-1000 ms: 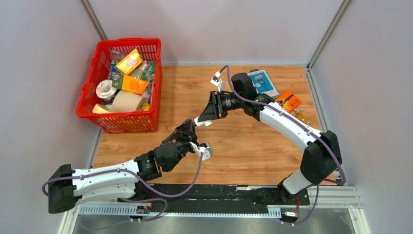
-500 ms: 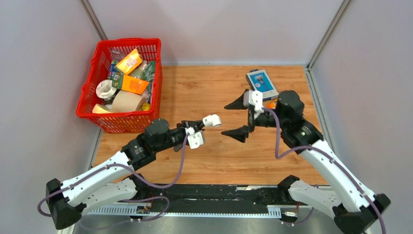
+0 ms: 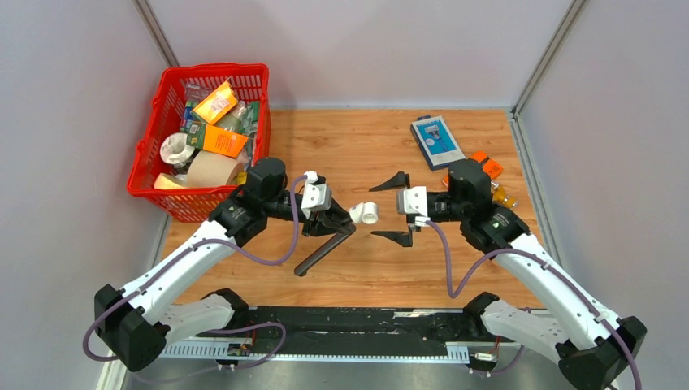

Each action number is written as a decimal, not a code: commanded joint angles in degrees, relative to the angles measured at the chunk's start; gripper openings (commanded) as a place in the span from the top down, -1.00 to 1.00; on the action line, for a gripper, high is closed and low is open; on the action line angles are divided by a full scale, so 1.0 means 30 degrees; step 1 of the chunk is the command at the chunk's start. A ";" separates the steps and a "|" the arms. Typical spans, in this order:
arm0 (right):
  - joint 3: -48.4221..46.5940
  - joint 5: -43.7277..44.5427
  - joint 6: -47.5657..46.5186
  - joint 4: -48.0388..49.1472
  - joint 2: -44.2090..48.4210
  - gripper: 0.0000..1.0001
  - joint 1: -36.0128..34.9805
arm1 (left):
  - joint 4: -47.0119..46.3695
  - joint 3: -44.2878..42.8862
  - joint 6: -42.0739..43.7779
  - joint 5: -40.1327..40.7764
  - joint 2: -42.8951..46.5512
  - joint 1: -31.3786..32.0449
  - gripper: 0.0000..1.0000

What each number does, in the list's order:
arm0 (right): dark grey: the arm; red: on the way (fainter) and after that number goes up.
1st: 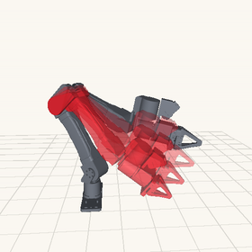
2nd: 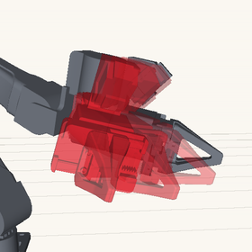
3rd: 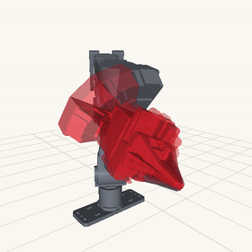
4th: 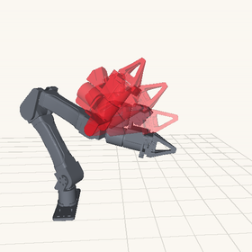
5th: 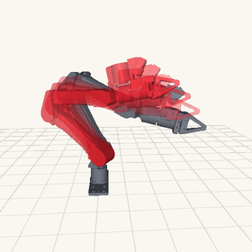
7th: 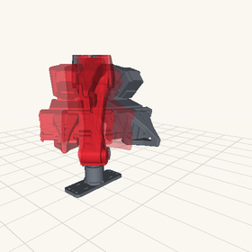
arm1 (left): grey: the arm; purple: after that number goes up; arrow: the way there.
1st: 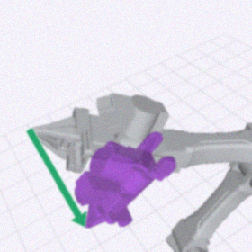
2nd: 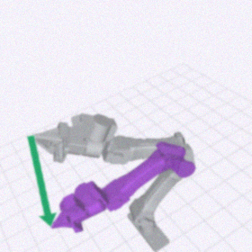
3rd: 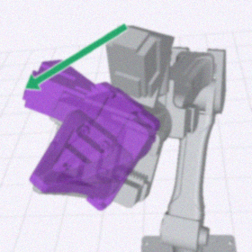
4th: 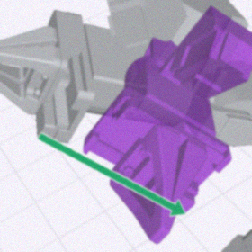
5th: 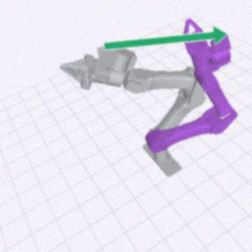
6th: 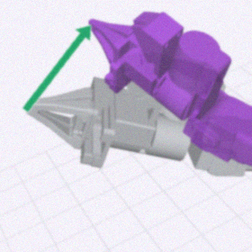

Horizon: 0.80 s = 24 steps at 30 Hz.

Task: Install the water faucets

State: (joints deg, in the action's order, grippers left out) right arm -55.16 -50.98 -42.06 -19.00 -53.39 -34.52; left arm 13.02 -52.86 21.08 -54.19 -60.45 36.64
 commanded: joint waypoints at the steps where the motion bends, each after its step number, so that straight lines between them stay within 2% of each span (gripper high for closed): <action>1: -0.0393 -0.0496 -0.2413 -0.0081 -0.0718 -0.88 -0.0707 | -0.0355 -0.1305 -0.0377 -0.2912 -0.0036 -0.0115 1.00; 9: -0.1243 -0.1227 -0.2708 -0.0110 -0.2155 -0.78 -0.1558 | 0.0143 -0.1539 -0.0318 -0.3088 -0.0535 -0.0115 1.00; 14: -0.1828 -0.1873 -0.2444 -0.0432 -0.2653 -0.65 -0.1647 | 0.0612 -0.1657 -0.0025 -0.2795 -0.0623 -0.0115 1.00; 20: -0.2941 -0.2342 -0.2036 -0.2100 -0.3648 -0.33 -0.1647 | 0.0993 -0.1657 0.0384 -0.2122 -0.0535 -0.0115 1.00; 24: -0.3965 -0.2459 -0.0018 -0.2863 -0.4935 -0.01 -0.1646 | 0.1081 -0.1540 0.0735 -0.0807 -0.0155 -0.0115 1.00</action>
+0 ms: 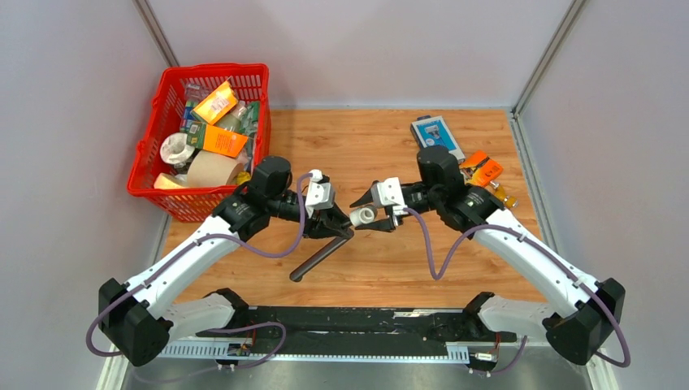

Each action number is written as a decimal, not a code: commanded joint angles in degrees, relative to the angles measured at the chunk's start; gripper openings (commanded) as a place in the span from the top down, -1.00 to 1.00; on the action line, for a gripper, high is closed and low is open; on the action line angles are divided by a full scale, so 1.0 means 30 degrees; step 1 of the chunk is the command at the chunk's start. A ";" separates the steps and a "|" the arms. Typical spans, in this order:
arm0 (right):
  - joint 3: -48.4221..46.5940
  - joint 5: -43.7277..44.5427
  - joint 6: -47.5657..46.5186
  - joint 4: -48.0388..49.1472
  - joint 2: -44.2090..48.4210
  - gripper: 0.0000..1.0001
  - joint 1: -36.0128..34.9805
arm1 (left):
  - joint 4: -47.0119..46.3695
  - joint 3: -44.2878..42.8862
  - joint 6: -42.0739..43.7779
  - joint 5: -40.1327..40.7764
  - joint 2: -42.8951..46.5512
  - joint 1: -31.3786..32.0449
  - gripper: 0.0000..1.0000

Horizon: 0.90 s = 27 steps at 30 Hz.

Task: Install the water faucets

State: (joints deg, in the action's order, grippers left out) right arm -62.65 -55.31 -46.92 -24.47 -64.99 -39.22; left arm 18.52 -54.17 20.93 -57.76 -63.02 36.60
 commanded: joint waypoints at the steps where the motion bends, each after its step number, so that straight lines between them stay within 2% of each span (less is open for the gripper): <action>1: -0.1759 -0.0959 0.2301 -0.1246 -0.1419 0.12 -0.0080 | -0.0842 -0.0987 0.0875 0.0617 0.0966 -0.0071 1.00; 3: -0.2258 -0.0696 0.3912 -0.1365 -0.2268 0.40 -0.0051 | -0.1308 -0.0608 0.1022 0.1728 0.1405 -0.0042 0.99; 4: -0.2463 -0.0463 0.4848 -0.1336 -0.2591 0.71 -0.0051 | -0.1543 -0.0460 0.1109 0.2690 0.1612 -0.0042 1.00; 5: -0.2755 -0.0199 0.5785 -0.1307 -0.3000 0.92 -0.0080 | -0.2155 0.0064 0.1139 0.3425 0.2165 0.0103 1.00; 6: -0.3135 0.0442 0.7158 -0.1249 -0.3381 1.00 -0.0080 | -0.2364 0.0272 0.1632 0.4911 0.2373 0.0221 1.00; 9: -0.4366 0.2607 1.1433 -0.1219 -0.4933 0.96 -0.0022 | -0.3736 0.1792 0.3067 0.8287 0.3835 0.1333 1.00; 11: -0.5507 0.4307 1.5505 -0.1364 -0.6220 0.96 0.0182 | -0.4819 0.2904 0.4062 1.0690 0.4655 0.2182 1.00; 15: -0.6479 0.4785 2.2770 -0.1746 -0.8974 1.00 0.1060 | -0.6782 0.4635 0.6259 1.5435 0.5917 0.4524 1.00; 17: -0.6392 0.4782 2.4654 -0.1746 -1.0001 1.00 0.1267 | -0.7314 0.5105 0.7024 1.7051 0.6211 0.5435 1.00; 19: -0.6391 0.5367 2.5245 -0.1717 -1.0590 0.90 0.1238 | -0.7841 0.5399 0.7377 1.7786 0.6330 0.6050 1.00; 23: -0.7121 0.5605 2.4432 -0.1484 -1.0681 0.56 0.1326 | -0.7728 0.5548 0.7322 1.7788 0.6418 0.6258 1.00; 27: -0.7681 0.5138 1.9989 -0.0811 -0.9249 0.04 0.1385 | -0.6997 0.5051 0.6560 1.7117 0.6155 0.6257 1.00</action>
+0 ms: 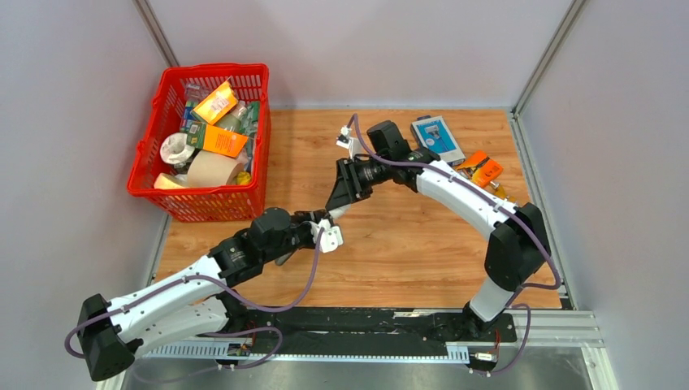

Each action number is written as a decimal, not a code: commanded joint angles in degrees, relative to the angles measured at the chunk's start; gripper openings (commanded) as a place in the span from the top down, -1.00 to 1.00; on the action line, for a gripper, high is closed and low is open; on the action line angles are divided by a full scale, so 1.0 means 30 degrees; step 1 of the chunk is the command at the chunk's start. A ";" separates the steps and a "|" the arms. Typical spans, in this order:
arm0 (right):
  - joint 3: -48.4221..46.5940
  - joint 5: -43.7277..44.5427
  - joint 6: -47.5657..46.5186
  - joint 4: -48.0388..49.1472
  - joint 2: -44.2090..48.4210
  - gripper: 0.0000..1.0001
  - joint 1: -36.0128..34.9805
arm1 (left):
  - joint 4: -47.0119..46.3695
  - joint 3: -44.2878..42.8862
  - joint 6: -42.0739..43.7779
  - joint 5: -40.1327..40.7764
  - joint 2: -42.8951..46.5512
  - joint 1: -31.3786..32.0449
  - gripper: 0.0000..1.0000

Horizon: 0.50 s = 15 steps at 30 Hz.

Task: Install the water faucets

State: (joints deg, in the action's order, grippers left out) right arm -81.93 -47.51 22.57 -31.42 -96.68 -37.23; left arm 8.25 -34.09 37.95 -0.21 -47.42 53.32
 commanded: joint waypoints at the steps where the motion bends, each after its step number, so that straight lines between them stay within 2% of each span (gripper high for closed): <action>1: -0.1109 0.2390 -0.4695 0.1682 0.1958 -0.10 0.0722 | -0.3223 -0.1878 0.0652 -0.2301 0.0692 0.0597 1.00; 3: -0.0321 0.2504 -0.7244 0.1947 0.3363 -0.31 0.0751 | -0.2840 -0.2287 -0.0020 -0.3354 0.0427 0.0247 1.00; 7: 0.2050 0.3061 -1.2258 0.2737 0.6761 -0.71 0.0722 | -0.2369 -0.3137 -0.2156 -0.7249 -0.0158 -0.1627 1.00; 8: 0.2636 0.3265 -1.3342 0.2855 0.7697 -1.00 0.0751 | -0.2398 -0.3285 -0.2511 -0.8589 -0.0219 -0.2356 1.00; 11: 0.4424 0.2451 -1.6564 0.2944 1.0537 -1.00 0.0751 | -0.2457 -0.3841 -0.3916 -1.1027 -0.0802 -0.3532 1.00; 15: 0.7147 -0.0419 -2.0349 0.3993 1.3560 -1.00 0.0751 | -0.2399 -0.4370 -0.4944 -1.3522 -0.1565 -0.4267 1.00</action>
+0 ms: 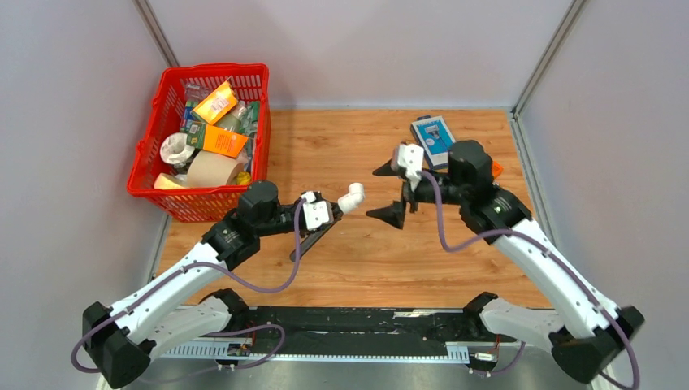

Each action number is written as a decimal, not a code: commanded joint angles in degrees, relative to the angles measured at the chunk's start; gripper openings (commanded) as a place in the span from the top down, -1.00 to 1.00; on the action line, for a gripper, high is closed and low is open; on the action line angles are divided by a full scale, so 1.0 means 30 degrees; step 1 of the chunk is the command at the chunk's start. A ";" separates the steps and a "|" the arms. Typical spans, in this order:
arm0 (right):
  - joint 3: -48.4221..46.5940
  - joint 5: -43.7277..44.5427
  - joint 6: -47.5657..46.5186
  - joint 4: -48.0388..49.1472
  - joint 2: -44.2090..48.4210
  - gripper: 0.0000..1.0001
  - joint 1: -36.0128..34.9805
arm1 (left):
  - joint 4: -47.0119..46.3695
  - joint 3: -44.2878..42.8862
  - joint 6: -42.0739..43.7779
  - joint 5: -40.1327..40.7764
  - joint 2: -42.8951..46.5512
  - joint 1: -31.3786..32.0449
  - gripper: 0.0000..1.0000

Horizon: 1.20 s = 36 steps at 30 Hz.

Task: Install the water faucets

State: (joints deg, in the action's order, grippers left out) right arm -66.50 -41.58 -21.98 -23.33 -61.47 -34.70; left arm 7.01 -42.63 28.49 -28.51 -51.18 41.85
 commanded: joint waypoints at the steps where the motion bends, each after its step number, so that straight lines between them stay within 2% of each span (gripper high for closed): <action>1: 0.2561 -0.2747 -0.5709 0.1912 0.2380 -1.00 -0.0094 | -0.1867 -0.1696 -0.1850 -0.4554 -0.0517 -0.0530 1.00; 4: 0.3066 -0.3481 -0.5887 0.2387 0.2621 -1.00 -0.0123 | -0.1778 -0.1844 -0.2055 -0.5288 -0.0724 -0.0589 1.00; 13: 0.2158 -0.4478 -0.6591 0.2123 0.0396 -0.96 -0.0621 | -0.1573 -0.1991 -0.2056 -0.5994 -0.0783 -0.0618 1.00; 17: 0.1601 -0.4479 -0.5568 0.2094 -0.0659 -0.81 -0.0914 | -0.1573 -0.1903 -0.1880 -0.5411 -0.0490 -0.0618 1.00; 22: 0.1132 -0.4713 -0.4132 0.2006 -0.1685 -0.48 -0.1090 | -0.2098 -0.1436 -0.1675 -0.3859 0.0124 -0.0618 1.00; 29: 0.0459 -0.4274 -0.0971 0.1948 -0.3091 0.09 -0.1090 | -0.3330 -0.0673 -0.1177 0.0707 0.1033 -0.0618 1.00; 32: -0.0068 -0.4187 0.1252 0.2035 -0.3939 0.42 -0.1090 | -0.3799 -0.0234 -0.0914 0.2439 0.1238 -0.0618 1.00; 34: -0.0769 -0.3429 0.3449 0.2064 -0.4701 0.75 -0.1090 | -0.4209 0.0000 -0.0738 0.3729 0.1327 -0.0618 1.00; 36: -0.1501 -0.2201 0.6522 0.2123 -0.5462 1.00 -0.1120 | -0.4619 0.0264 -0.0562 0.4930 0.1415 -0.0589 1.00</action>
State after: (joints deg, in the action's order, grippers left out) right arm -66.04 -50.50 -20.01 -17.98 -74.43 -37.26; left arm 5.21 -41.71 24.25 -24.29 -48.40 40.36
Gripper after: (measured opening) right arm 0.539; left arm 0.420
